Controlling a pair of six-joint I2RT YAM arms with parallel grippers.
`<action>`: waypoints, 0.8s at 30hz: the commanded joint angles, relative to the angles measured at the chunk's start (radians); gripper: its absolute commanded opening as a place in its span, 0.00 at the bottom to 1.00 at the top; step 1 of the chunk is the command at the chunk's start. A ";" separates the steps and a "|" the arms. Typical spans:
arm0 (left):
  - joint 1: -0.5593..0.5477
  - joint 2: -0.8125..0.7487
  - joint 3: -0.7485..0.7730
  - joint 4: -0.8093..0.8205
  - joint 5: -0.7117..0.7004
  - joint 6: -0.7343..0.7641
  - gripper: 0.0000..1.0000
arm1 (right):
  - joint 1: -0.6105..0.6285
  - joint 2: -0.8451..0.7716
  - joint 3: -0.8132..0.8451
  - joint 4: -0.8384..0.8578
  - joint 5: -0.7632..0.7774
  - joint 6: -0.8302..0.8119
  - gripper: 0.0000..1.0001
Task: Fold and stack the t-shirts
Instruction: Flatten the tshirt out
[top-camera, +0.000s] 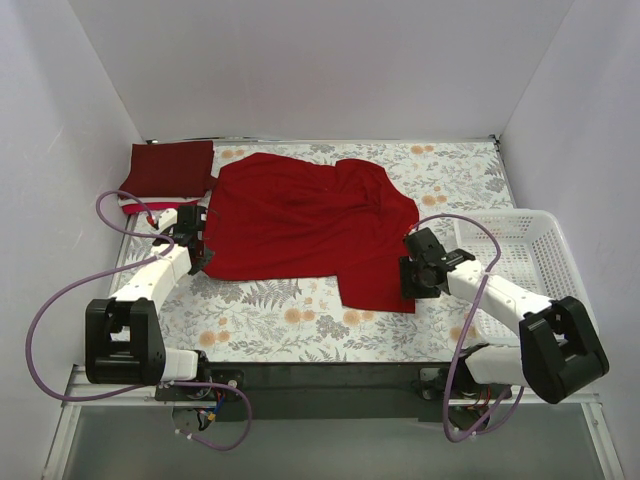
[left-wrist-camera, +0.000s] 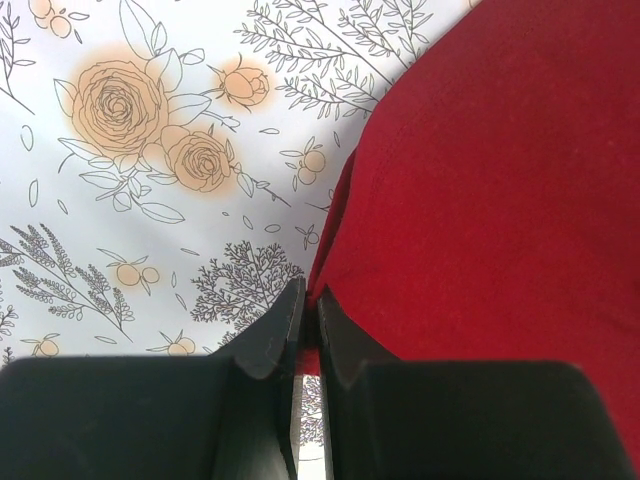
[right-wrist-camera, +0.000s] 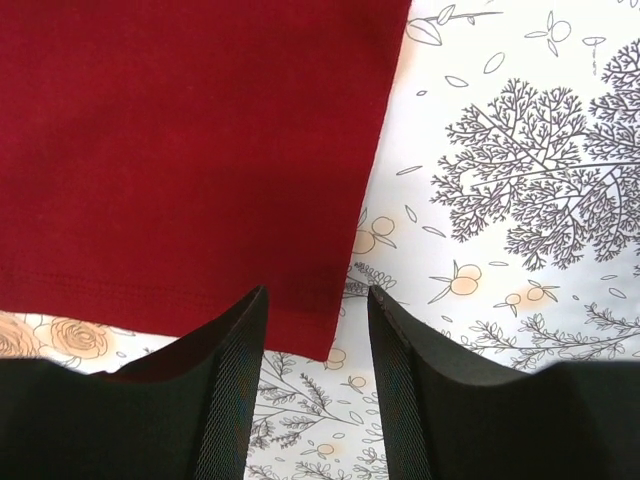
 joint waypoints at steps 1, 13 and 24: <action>0.007 -0.039 0.005 0.015 -0.002 0.010 0.00 | 0.005 0.027 0.013 0.066 0.038 0.030 0.50; 0.007 -0.065 -0.001 0.016 0.002 0.013 0.00 | 0.014 0.092 -0.093 0.119 0.058 0.067 0.46; 0.007 -0.067 -0.004 0.026 0.014 0.013 0.00 | 0.020 0.053 -0.098 0.109 0.078 0.051 0.10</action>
